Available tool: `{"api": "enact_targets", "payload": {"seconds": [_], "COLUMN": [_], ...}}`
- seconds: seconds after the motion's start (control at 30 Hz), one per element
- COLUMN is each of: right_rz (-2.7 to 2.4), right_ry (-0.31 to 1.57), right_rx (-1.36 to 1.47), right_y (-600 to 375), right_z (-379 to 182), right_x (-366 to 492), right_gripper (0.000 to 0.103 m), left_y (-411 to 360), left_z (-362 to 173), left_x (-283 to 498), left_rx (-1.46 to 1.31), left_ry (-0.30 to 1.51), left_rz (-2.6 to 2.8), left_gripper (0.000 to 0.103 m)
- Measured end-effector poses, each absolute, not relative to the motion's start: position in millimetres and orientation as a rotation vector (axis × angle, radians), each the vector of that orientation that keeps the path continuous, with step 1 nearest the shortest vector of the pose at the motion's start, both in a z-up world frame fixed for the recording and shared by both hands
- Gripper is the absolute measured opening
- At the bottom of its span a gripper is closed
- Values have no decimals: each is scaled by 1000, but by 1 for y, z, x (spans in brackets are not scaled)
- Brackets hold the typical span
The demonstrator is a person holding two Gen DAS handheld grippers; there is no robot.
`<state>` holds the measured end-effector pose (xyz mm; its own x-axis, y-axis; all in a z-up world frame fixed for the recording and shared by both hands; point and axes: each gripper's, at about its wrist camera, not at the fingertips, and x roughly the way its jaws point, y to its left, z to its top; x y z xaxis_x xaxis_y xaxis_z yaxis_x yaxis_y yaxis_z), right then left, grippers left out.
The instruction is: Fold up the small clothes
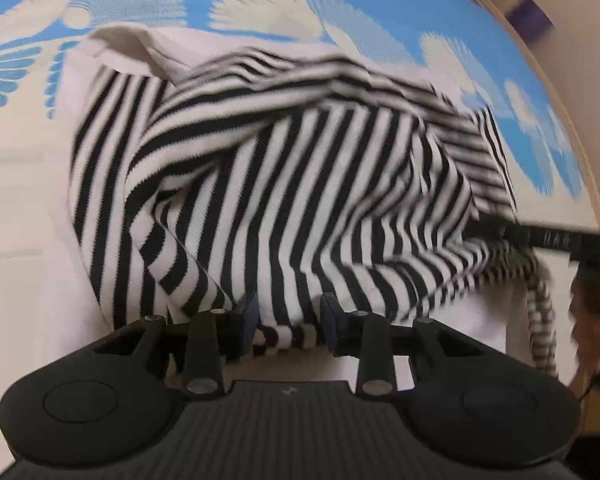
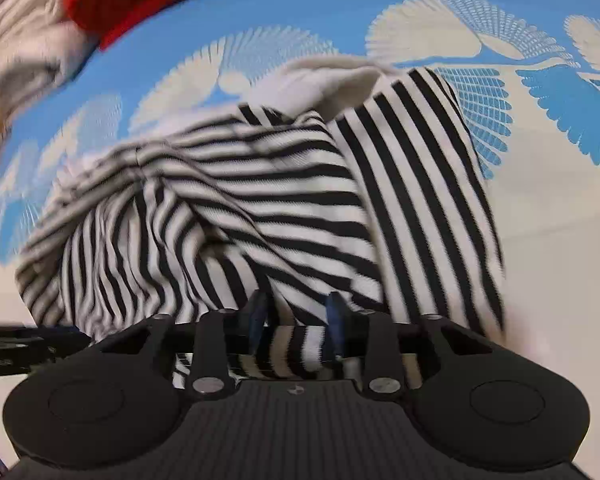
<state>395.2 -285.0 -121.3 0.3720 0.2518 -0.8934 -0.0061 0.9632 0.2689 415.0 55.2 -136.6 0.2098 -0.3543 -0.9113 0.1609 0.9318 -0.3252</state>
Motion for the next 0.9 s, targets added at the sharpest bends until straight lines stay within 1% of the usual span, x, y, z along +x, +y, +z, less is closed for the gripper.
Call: {"api": "enact_targets", "payload": {"seconds": [0.13,0.17,0.27,0.33,0.4,0.43,0.47,0.5,0.53,0.57,0.6,0.67,0.73,0.8,0.87,0.9], "right_rz": [149,156,230,288,309,295,269,235,221,228,232,256,276,262,221,194], "right_ry": [1137,1107,1011,984,1012,1054,1111,1168,1192,1187,1185,1129,1071,1037,1050,1067], "right_rx": [209,226,280,276,241,212,180,150,134,132,140,177,226,237,209,196], "right_y": [-291,-291,-288,-282,-275,-272,-271,-272,-274,-276,-277,-279,-283,-286,-286,-286], "right_z": [-110,-107,-98,-92,-96,-102,-111,-121,-128,-128,-124,-113,-102,-98,-100,-104], "right_x": [392,393,394,392,391,392,395,396,396,395,395,394,393,393,392,396], "right_gripper": [30,33,34,37,39,40,40,40,37,35,35,37,38,39,39,39], "left_y": [55,56,69,82,92,97,100,104,109,111,113,109,108,103,92,88], "left_z": [-132,-125,-102,-91,-89,-95,-105,-122,-138,-148,-148,-131,-114,-109,-113,-117], "left_x": [418,418,418,418,420,421,424,427,427,426,426,426,421,418,419,419], "left_rx": [-167,-191,-281,-308,-285,-265,-246,-220,-206,-207,-212,-195,-220,-269,-260,-239], "left_ry": [1306,1277,1126,1032,993,1007,1058,1150,1232,1270,1264,1220,1154,1123,1133,1150], "left_rz": [-418,-451,-445,-368,-275,-231,-187,-120,-73,-61,-64,-87,-150,-224,-264,-270], "left_gripper": [37,37,37,37,37,37,37,32,17,17,17,18,23,23,23,28]}}
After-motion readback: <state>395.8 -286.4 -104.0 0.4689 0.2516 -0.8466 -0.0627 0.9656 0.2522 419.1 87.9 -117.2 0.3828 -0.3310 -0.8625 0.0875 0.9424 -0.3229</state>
